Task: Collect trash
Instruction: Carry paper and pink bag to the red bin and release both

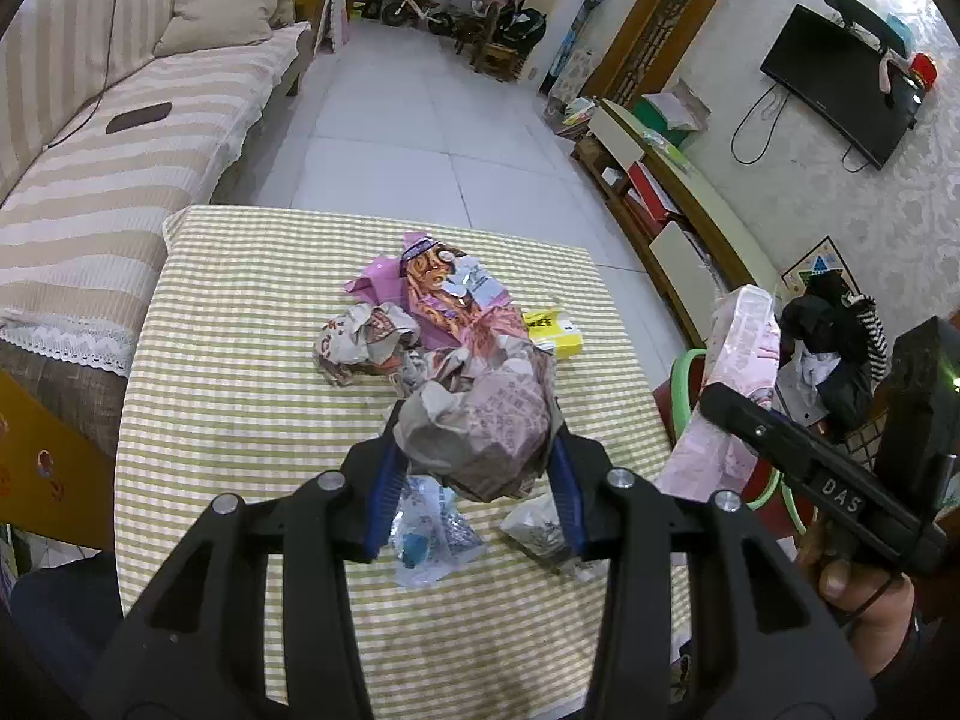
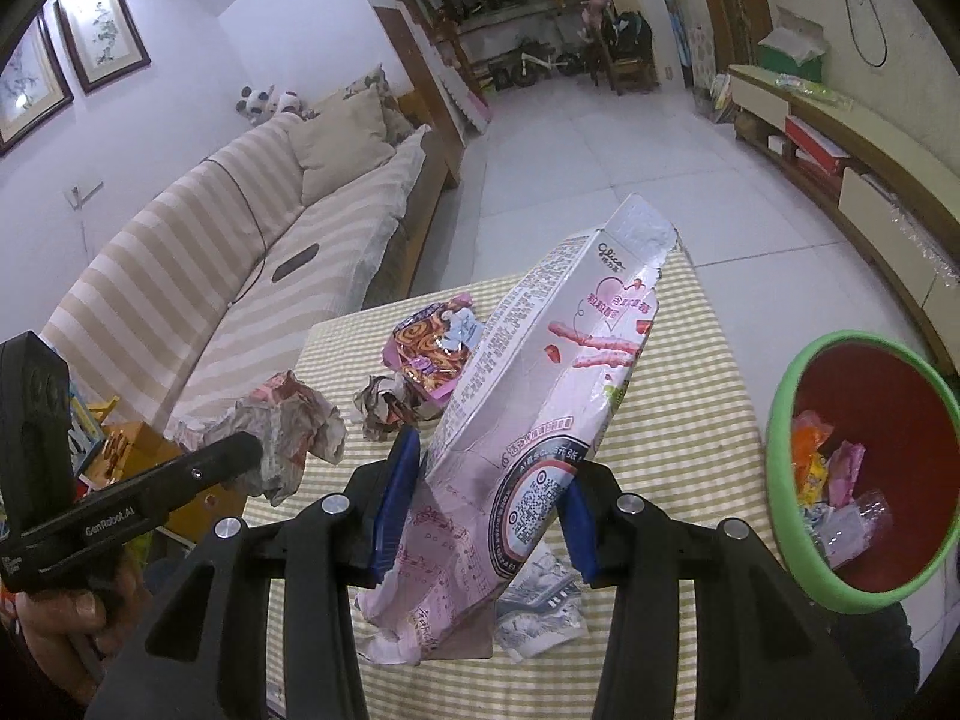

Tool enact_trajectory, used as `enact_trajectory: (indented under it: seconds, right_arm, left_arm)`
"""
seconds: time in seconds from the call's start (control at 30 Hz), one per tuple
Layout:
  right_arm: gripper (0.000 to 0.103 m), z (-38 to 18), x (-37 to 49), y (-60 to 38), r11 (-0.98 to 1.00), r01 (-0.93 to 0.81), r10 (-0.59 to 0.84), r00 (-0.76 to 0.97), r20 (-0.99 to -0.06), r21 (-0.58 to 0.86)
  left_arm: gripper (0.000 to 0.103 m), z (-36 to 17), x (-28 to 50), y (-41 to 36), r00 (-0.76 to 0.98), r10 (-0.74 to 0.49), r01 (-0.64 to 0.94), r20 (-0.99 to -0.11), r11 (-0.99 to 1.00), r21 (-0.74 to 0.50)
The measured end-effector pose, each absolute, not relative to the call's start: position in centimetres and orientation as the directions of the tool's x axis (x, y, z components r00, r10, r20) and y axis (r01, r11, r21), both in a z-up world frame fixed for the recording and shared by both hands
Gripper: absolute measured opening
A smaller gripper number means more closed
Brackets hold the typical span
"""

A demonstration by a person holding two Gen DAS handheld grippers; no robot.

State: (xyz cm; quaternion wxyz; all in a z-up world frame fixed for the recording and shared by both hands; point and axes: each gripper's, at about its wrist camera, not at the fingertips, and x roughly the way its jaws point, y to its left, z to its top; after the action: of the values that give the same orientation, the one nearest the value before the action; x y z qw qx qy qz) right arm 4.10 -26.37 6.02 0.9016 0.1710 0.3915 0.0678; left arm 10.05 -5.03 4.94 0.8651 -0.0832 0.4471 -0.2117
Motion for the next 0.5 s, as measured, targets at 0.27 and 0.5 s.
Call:
enact_trajectory:
  seconds: [0.27, 0.5]
  right_arm:
    - [0.042, 6.6, 2.4, -28.6, 0.931, 0.049, 0.221, 0.712, -0.667, 0.361]
    - [0.042, 7.0, 0.9, -31.9, 0.928, 0.101, 0.172, 0.737, -0.653, 0.359]
  left_arm:
    - [0.041, 5.7, 9.4, -7.2, 0.507, -0.455, 0.337, -0.732, 0.886, -0.318]
    - [0.041, 6.0, 9.2, -10.3, 0.487, -0.475, 0.388, -0.733, 0.87, -0.305]
